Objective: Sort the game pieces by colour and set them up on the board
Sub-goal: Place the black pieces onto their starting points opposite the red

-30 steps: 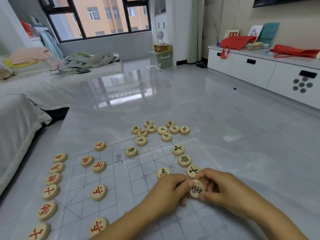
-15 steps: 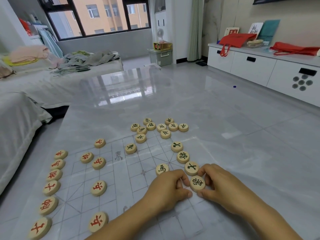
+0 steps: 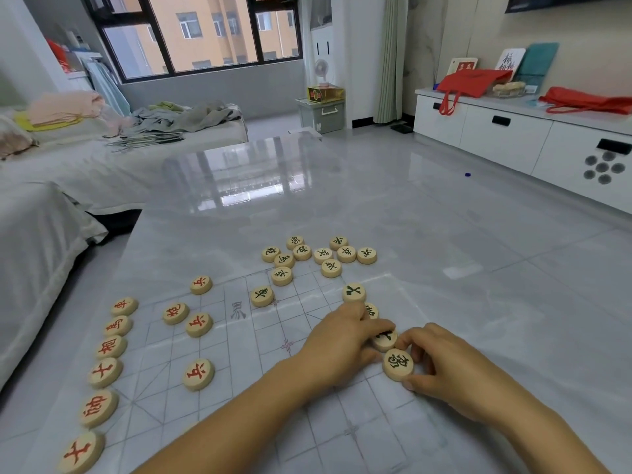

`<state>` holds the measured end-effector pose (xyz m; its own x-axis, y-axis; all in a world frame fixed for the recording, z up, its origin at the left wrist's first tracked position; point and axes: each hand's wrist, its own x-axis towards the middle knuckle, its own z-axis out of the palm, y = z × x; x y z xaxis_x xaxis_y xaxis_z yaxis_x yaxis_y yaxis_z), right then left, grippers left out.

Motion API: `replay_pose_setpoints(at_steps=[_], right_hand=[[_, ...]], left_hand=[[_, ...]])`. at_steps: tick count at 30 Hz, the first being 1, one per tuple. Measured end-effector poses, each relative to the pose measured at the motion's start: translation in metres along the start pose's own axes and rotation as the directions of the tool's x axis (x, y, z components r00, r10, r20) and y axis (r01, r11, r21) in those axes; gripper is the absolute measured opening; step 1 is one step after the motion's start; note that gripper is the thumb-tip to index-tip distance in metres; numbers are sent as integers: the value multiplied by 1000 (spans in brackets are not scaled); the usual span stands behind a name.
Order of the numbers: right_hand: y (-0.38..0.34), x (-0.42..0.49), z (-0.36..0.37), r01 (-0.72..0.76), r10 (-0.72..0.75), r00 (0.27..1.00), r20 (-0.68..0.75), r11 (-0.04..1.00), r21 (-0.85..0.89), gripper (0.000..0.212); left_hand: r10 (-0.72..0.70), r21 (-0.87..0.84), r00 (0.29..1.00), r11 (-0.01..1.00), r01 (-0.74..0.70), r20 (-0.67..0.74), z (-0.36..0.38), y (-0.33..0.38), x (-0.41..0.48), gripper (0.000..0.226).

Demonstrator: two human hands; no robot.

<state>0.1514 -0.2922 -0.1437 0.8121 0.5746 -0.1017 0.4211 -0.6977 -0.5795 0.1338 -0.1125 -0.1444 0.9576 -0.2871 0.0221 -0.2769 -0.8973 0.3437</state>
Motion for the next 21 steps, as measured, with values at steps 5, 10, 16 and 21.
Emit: replay_pose_setpoints(at_steps=[5, 10, 16, 21], right_hand=[[-1, 1, 2, -44, 44, 999, -7, 998, 36, 37], [-2, 0, 1, -24, 24, 1000, -7, 1000, 7, 26], [-1, 1, 0, -24, 23, 1000, 8, 1000, 11, 26], [-1, 2, -1, -20, 20, 1000, 9, 1000, 7, 27]], left_hand=[[-18, 3, 995, 1000, 18, -98, 8, -2, 7, 39], [-23, -27, 994, 999, 20, -107, 10, -1, 6, 41], [-47, -66, 992, 997, 39, -116, 11, -2, 4, 43], [-83, -131, 990, 989, 68, -117, 13, -3, 5, 45]])
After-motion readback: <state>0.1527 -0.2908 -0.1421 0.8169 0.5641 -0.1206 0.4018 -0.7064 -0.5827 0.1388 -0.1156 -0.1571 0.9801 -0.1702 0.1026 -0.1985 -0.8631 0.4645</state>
